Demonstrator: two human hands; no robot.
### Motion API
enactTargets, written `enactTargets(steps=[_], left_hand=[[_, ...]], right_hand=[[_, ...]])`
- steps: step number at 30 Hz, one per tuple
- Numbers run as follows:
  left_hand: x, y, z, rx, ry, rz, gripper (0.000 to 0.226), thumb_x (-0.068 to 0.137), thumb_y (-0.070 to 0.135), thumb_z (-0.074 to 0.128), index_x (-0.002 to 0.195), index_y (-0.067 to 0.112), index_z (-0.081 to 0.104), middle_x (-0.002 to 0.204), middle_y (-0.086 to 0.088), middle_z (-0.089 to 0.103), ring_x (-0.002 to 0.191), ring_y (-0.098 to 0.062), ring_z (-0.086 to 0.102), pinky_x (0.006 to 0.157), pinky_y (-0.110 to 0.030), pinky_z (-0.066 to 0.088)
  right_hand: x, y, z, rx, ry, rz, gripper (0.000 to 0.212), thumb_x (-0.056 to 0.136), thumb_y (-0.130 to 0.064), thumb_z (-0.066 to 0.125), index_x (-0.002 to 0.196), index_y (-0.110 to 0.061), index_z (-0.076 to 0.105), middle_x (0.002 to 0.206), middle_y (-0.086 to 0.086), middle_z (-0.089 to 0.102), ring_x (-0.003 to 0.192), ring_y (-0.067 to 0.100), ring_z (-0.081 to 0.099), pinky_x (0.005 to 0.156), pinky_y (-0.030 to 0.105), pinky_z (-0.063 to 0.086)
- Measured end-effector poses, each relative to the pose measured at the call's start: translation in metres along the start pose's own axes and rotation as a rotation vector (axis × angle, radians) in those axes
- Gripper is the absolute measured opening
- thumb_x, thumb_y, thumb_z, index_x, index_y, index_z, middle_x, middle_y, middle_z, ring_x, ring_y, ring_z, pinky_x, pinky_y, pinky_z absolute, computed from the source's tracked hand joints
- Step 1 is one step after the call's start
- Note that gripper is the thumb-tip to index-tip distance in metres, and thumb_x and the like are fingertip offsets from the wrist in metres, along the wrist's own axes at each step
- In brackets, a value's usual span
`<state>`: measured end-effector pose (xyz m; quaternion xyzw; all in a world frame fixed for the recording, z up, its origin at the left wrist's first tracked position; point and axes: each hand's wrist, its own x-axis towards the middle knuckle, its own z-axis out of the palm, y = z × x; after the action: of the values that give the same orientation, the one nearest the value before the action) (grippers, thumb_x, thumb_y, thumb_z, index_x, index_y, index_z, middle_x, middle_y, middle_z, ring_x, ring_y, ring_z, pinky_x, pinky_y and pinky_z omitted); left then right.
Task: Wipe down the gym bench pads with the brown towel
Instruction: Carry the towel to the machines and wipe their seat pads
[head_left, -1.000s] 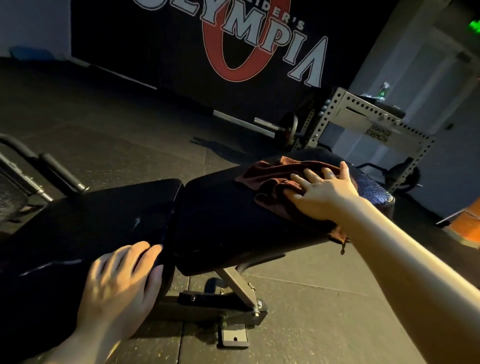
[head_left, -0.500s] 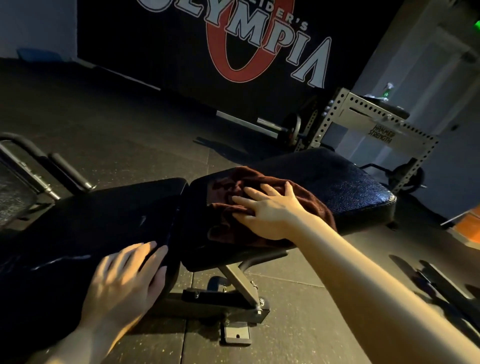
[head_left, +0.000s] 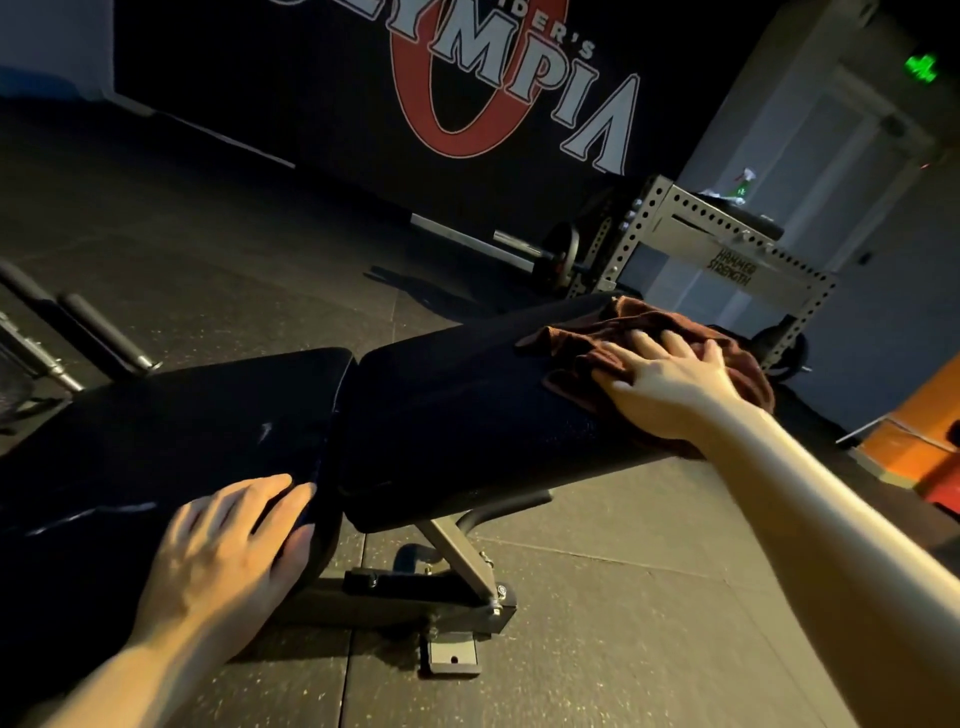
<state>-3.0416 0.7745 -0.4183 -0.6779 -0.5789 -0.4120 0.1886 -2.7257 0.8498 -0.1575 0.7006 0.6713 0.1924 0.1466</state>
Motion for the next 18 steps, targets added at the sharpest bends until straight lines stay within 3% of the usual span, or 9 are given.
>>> enactTargets(steps=[5,8,13,16,18], left_hand=[[0.002,0.001,-0.005,-0.033,0.023,-0.016,0.069,0.104,0.049,0.02,0.108,0.005,0.074,0.1,-0.018,0.07,0.098,-0.031,0.058,0.083,-0.046,0.041],[0.001,0.001,-0.008,0.006,0.008,-0.043,0.074,0.104,0.053,0.018,0.105,0.005,0.075,0.097,-0.019,0.072,0.094,-0.036,0.066,0.087,-0.043,0.036],[0.006,-0.009,-0.026,-0.051,0.013,-0.1,0.045,0.099,0.039,0.039,0.107,0.008,0.069,0.103,-0.014,0.069,0.098,-0.028,0.061,0.079,-0.051,0.053],[0.004,-0.019,-0.043,-0.07,-0.017,-0.181,0.037,0.095,0.033,0.041,0.106,0.012,0.07,0.108,-0.007,0.067,0.1,-0.028,0.064,0.077,-0.047,0.052],[-0.001,-0.027,-0.053,-0.098,0.004,-0.232,0.035,0.094,0.031,0.043,0.101,0.012,0.072,0.105,-0.002,0.067,0.095,-0.026,0.065,0.073,-0.042,0.052]], right_hand=[[-0.012,-0.078,0.007,0.026,-0.014,-0.212,0.059,0.101,-0.057,0.025,0.155,-0.042,0.009,0.166,0.001,0.003,0.152,0.031,0.0,0.117,0.065,-0.002],[-0.021,-0.129,0.008,0.04,-0.043,-0.338,0.059,0.101,-0.057,0.025,0.156,-0.041,0.009,0.166,0.001,0.002,0.151,0.033,-0.001,0.116,0.065,-0.003],[-0.041,-0.209,0.02,0.057,-0.064,-0.547,0.058,0.102,-0.053,0.023,0.156,-0.035,0.016,0.166,0.003,0.003,0.152,0.032,-0.004,0.116,0.063,-0.007],[-0.055,-0.24,0.031,0.189,0.023,-0.559,0.057,0.103,-0.048,0.026,0.154,-0.022,0.029,0.164,0.005,0.017,0.152,0.028,0.004,0.119,0.053,-0.004],[-0.063,-0.246,0.039,0.256,0.111,-0.561,0.059,0.103,-0.048,0.022,0.155,-0.021,0.028,0.163,0.005,0.02,0.152,0.025,0.007,0.12,0.047,-0.003]])
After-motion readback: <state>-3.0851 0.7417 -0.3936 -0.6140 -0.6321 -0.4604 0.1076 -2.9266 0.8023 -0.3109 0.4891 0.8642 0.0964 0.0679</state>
